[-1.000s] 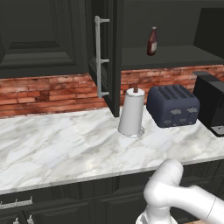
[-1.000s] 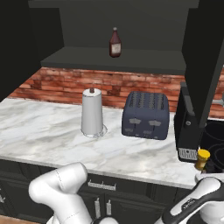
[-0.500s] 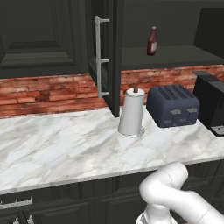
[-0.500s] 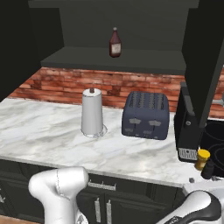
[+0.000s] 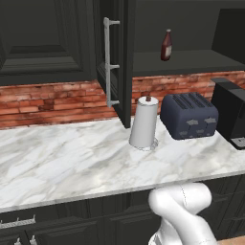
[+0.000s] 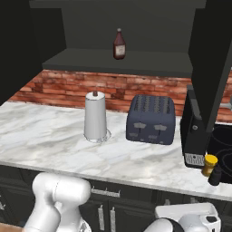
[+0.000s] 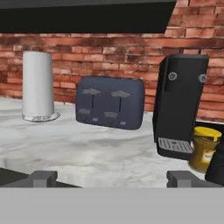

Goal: Collect the turmeric, ketchup, and shaker from the cabinet and place them next to the stove.

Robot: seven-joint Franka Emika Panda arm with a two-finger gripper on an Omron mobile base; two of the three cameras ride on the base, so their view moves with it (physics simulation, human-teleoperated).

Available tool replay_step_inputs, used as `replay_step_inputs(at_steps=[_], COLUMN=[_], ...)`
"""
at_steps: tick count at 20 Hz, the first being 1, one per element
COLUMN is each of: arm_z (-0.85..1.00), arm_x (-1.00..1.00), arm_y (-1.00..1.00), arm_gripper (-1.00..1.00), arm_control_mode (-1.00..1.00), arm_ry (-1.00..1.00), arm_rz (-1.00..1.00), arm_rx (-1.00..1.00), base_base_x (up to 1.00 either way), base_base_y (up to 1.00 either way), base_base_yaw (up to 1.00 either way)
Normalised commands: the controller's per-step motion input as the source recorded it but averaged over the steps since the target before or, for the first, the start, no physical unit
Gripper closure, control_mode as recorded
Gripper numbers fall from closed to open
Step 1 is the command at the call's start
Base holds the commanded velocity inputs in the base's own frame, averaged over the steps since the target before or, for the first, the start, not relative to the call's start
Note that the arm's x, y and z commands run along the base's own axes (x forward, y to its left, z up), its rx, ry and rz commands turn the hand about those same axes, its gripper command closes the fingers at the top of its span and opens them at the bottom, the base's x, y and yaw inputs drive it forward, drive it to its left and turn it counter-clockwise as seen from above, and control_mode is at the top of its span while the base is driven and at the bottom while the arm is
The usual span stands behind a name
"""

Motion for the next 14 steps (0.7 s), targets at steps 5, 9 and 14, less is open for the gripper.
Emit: replay_step_inputs(at_steps=[5,9,14], arm_z=[0.47,0.83,0.93], arm_x=[-0.14,0.0,0.0], arm_y=[1.0,1.0,1.0], arm_gripper=[-1.0,-1.0,-1.0], arm_control_mode=[-1.0,-1.0,-1.0], arm_ry=[0.0,0.0,0.0], arm_rz=[-0.07,-0.09,-0.09], arm_rx=[0.0,0.0,0.0], base_base_x=[0.0,0.0,0.0], base_base_y=[0.0,0.0,0.0], base_base_yaw=[0.0,0.0,0.0])
